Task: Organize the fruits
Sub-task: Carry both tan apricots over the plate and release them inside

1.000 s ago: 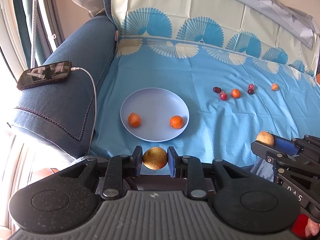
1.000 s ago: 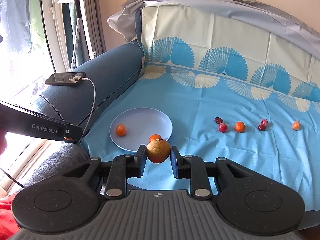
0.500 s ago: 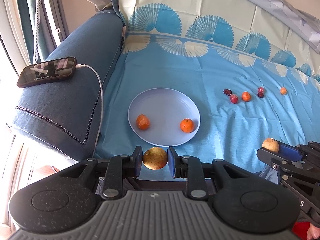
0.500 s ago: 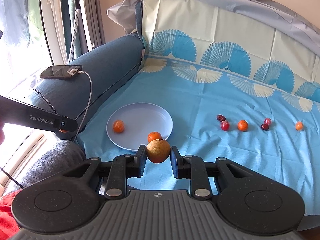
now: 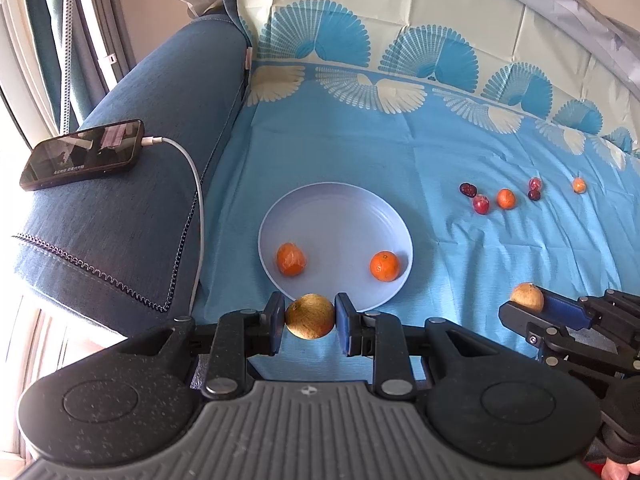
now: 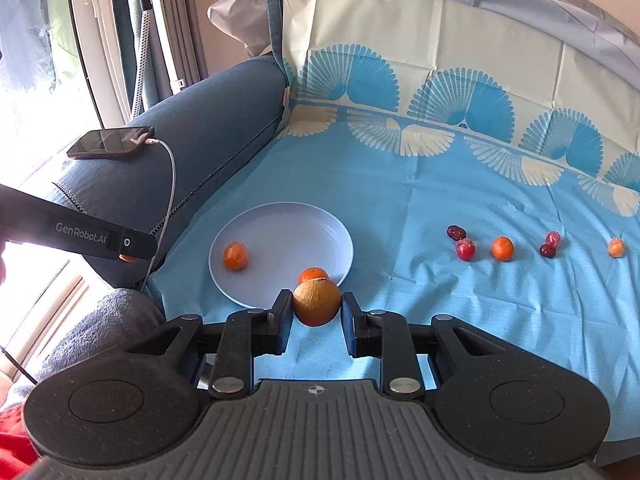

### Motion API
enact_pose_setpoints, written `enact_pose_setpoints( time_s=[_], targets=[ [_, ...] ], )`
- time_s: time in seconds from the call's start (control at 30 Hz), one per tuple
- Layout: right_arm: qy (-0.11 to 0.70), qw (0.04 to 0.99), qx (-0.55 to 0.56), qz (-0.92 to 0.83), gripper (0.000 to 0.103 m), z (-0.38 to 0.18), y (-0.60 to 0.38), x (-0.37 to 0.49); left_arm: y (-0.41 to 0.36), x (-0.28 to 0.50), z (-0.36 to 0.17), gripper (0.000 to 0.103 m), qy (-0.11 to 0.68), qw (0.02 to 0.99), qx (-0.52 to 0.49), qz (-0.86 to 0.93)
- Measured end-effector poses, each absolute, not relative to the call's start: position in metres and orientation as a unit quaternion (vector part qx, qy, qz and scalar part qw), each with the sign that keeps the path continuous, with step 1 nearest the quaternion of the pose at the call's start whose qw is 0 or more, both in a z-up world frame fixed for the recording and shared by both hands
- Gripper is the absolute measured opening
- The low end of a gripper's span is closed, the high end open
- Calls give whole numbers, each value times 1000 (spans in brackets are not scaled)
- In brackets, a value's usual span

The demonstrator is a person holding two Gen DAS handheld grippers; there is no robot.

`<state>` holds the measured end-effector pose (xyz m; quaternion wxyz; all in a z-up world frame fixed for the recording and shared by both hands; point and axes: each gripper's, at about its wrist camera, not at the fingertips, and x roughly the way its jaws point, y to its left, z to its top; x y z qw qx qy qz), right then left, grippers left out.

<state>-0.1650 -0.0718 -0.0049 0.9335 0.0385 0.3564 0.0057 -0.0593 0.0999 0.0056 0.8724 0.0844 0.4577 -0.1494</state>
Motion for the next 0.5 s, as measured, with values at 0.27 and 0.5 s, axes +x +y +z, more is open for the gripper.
enact_pose_setpoints(
  time_s=[0.27, 0.5],
  targets=[
    [361, 931, 44, 5, 27, -17, -76, -132, 86, -27, -7, 29, 467, 867, 92, -147],
    [365, 930, 41, 10, 27, -30, -76, -98, 76, 5, -27, 29, 482, 859, 100, -143]
  ],
)
